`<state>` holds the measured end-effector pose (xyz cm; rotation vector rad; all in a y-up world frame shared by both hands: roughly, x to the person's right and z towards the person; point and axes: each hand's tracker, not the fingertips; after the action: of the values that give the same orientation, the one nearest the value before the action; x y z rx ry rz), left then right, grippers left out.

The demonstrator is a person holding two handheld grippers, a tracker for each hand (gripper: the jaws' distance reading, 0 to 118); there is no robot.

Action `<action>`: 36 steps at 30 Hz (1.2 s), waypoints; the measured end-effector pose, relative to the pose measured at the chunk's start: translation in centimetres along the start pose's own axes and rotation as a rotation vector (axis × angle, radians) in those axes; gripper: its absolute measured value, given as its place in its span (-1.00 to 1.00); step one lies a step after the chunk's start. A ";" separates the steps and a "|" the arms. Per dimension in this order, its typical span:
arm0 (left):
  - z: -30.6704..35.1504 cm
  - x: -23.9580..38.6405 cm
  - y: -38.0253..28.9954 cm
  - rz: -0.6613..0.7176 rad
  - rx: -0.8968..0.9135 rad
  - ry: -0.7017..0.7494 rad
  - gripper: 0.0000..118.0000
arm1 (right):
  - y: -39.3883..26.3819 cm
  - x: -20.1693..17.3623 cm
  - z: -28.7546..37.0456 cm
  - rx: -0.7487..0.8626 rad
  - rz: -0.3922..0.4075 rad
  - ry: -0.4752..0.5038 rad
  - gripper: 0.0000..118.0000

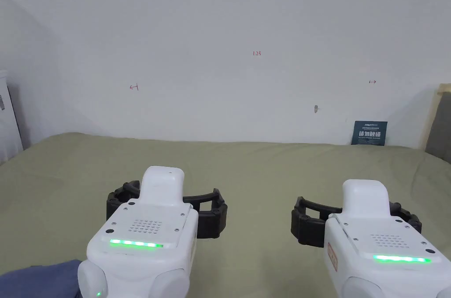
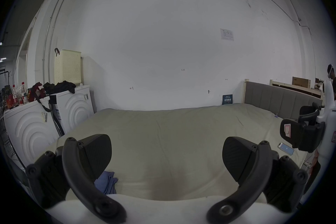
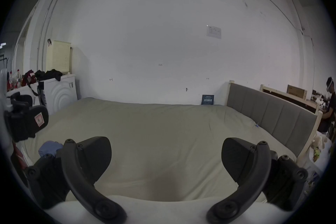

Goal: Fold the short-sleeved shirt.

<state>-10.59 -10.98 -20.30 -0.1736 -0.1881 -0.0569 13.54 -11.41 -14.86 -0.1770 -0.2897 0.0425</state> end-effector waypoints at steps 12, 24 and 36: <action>0.0 0.2 0.1 -0.005 -0.001 -0.009 1.00 | 0.9 -0.4 0.3 -0.090 0.017 -0.061 1.00; 0.2 -0.1 0.2 0.020 -0.010 -0.007 1.00 | 0.7 0.5 1.8 0.067 0.049 0.005 1.00; 0.2 -0.4 0.3 0.028 -0.018 -0.006 1.00 | 0.8 0.9 1.9 0.048 0.061 0.021 1.00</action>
<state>-10.97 -10.64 -20.20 -0.1941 -0.1911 -0.0305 13.85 -10.28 -12.93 -0.1386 -0.2625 0.1075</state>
